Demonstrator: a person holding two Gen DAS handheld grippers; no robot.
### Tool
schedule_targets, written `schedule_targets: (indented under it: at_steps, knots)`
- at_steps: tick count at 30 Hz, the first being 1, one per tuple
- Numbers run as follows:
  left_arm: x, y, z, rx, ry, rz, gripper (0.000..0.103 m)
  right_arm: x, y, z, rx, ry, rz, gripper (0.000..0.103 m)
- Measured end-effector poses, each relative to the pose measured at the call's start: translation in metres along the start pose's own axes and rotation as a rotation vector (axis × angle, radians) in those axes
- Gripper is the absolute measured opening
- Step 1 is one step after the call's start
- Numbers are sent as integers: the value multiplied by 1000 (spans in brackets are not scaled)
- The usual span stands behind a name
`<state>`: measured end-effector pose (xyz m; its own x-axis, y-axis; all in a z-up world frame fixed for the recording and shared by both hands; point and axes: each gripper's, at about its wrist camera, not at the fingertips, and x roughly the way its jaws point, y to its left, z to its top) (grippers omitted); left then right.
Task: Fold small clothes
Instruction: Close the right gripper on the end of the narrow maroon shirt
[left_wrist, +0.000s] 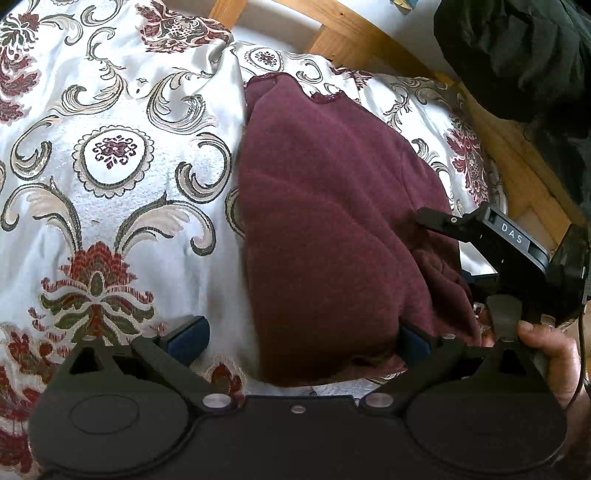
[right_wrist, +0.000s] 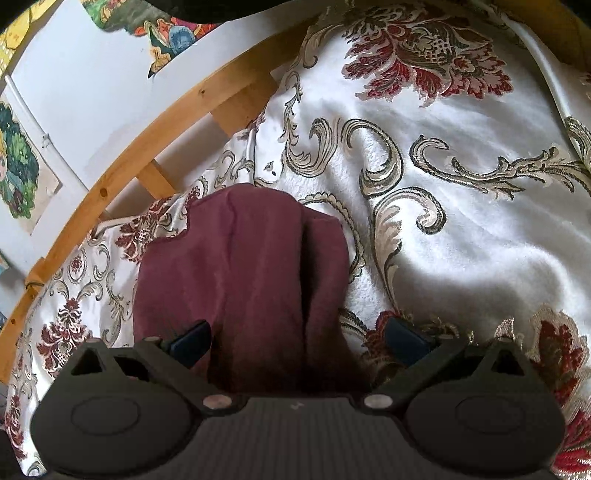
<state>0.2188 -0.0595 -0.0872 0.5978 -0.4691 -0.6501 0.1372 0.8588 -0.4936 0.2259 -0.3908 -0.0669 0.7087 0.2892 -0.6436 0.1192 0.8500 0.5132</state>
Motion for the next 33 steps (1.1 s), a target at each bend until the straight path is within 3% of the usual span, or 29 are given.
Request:
schedule_targets:
  at_steps: [8, 12, 15, 21, 23, 26, 33]
  knots:
    - [1, 1, -1, -1, -8, -5, 102, 0, 0, 0, -8, -1, -1, 102]
    - [1, 5, -4, -6, -22, -22, 102, -7, -3, 3, 63, -31, 39, 102]
    - [1, 6, -5, -6, -32, -29, 102, -15, -9, 6, 111, -87, 90, 91]
    - [2, 6, -5, -2, -37, -33, 102, -5, -19, 17, 126, -135, 81, 66]
    - [2, 7, -5, 0, -38, -36, 102, 1, -23, 21, 135, -135, 66, 47]
    - [2, 7, -6, 5, -42, -39, 102, 4, -28, 22, 157, -135, 88, 34]
    - [3, 6, -8, 24, -49, -37, 102, 1, -33, 28, 127, -152, 66, 22]
